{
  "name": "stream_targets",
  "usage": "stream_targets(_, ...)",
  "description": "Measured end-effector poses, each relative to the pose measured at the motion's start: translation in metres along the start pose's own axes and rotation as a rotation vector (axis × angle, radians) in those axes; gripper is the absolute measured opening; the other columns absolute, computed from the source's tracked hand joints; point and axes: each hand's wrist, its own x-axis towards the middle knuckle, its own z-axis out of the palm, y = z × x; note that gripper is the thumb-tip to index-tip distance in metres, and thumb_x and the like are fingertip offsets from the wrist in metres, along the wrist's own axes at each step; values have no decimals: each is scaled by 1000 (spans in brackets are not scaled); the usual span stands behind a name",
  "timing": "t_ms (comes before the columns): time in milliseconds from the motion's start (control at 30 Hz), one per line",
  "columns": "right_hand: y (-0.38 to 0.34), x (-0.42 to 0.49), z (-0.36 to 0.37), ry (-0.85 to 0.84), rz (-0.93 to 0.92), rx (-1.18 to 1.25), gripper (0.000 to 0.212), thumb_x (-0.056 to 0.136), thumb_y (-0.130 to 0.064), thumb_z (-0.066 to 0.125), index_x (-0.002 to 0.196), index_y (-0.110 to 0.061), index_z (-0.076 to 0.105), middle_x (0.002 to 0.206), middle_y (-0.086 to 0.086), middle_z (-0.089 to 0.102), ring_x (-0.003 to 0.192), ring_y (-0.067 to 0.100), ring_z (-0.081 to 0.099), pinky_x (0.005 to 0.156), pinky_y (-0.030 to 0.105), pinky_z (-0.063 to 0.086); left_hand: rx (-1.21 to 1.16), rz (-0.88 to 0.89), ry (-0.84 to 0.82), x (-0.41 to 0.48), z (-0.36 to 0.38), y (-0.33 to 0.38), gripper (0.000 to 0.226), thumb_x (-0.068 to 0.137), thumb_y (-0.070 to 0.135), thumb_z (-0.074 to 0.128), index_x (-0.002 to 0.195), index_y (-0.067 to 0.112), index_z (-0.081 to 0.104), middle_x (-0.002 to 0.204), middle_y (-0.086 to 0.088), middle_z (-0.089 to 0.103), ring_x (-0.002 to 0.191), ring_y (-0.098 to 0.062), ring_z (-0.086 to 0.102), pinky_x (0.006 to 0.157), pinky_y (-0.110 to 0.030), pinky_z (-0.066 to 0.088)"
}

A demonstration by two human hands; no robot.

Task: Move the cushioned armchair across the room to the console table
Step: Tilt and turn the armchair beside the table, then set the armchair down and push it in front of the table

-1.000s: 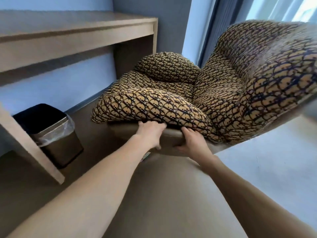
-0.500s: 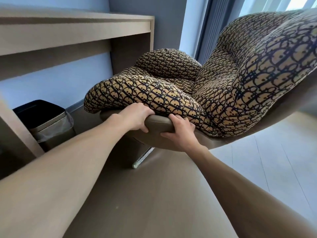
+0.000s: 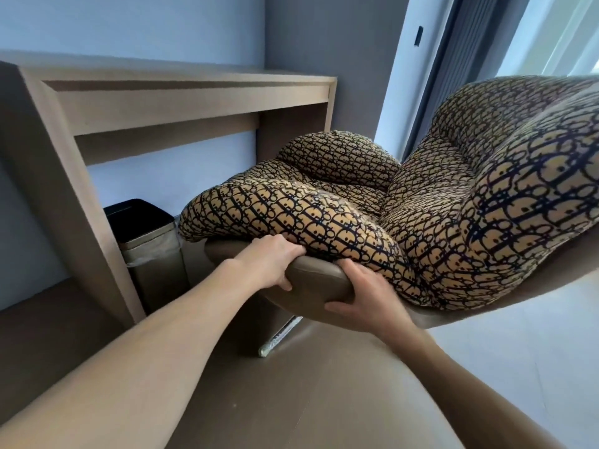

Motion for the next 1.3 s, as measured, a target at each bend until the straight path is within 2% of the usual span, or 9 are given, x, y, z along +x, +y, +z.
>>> stream_targets(67,9,-5,-1,34,-25,-28,69,64,-58,78,121,-37,46,109,-13,63,93,13,57,71,31,41,10,-42,4,-2,5,10,65,68,44,87,120,23,53,115,-5,63,114,-30,57,95,-58,45)
stream_targets(133,12,-5,-1,84,-22,-55,72,62,-60,79,122,-37,48,108,-13,65,93,15,59,69,32,43,3,-87,8,-2,8,19,71,65,48,89,121,24,51,113,-3,62,115,-30,55,98,-68,36)
stream_targets(200,17,-3,1,89,-46,-67,73,63,-64,78,124,-37,47,110,-13,65,95,16,60,70,34,47,7,-121,26,0,8,22,73,65,47,90,123,25,52,111,-3,63,115,-30,56,99,-71,34)
stream_targets(533,-1,56,36,134,-193,-23,60,77,-67,67,120,-28,53,107,-10,68,93,15,64,76,39,53,50,-118,84,28,7,-51,61,65,48,89,116,33,59,109,2,70,110,-27,63,95,-54,46)
stream_targets(933,10,133,70,215,-152,-60,58,75,-68,67,114,-26,57,96,-8,69,84,16,66,69,40,54,46,-31,144,96,18,-118,60,63,51,89,113,34,61,109,2,70,109,-28,62,93,-51,48)
stream_targets(1033,8,139,69,158,-124,-46,56,76,-64,70,114,-26,55,100,-7,68,88,18,64,73,40,53,97,-63,92,103,16,-118,69,68,50,86,126,32,54,121,1,65,120,-27,56,99,-51,42)
stream_targets(1133,-3,138,61,14,-93,5,55,77,-52,75,116,-24,48,107,-3,64,94,22,62,75,43,52,142,-118,-18,97,9,-111,88,72,69,73,143,29,40,137,-3,54,130,-28,46,107,-54,36)
stream_targets(1233,-17,137,27,-241,-36,-64,72,79,-39,77,136,-21,37,125,4,57,111,28,58,84,48,53,82,-193,-157,74,-13,-91,103,72,89,49,154,33,19,157,-4,31,145,-32,25,112,-64,22)
stream_targets(1300,-29,134,-15,-314,-44,-178,86,81,-43,74,149,-22,26,136,4,52,119,29,55,87,47,53,16,-212,-179,60,-43,-77,94,77,87,45,154,47,7,163,1,22,148,-33,18,110,-71,15)
